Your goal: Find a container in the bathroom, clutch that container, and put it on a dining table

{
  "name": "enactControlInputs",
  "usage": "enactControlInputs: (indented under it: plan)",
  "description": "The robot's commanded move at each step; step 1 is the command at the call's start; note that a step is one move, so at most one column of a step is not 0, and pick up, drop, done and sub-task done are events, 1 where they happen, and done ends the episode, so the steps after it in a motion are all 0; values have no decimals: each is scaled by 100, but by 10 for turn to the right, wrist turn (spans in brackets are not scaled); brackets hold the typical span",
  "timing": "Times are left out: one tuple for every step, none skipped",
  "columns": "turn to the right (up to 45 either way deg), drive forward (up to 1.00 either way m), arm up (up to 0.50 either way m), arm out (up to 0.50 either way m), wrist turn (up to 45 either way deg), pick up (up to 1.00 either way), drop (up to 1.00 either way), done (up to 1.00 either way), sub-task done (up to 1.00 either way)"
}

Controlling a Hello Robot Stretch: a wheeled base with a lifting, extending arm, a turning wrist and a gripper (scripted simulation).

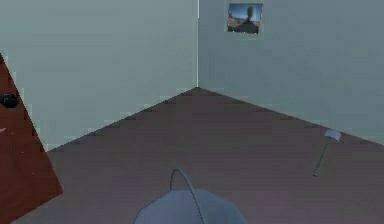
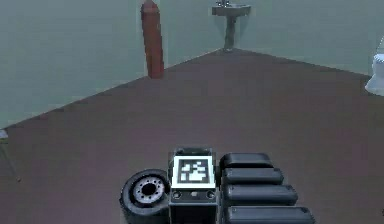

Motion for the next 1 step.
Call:
enactControlInputs:
  plan:
    - [390,0,0,0,0,0,0,0,0]
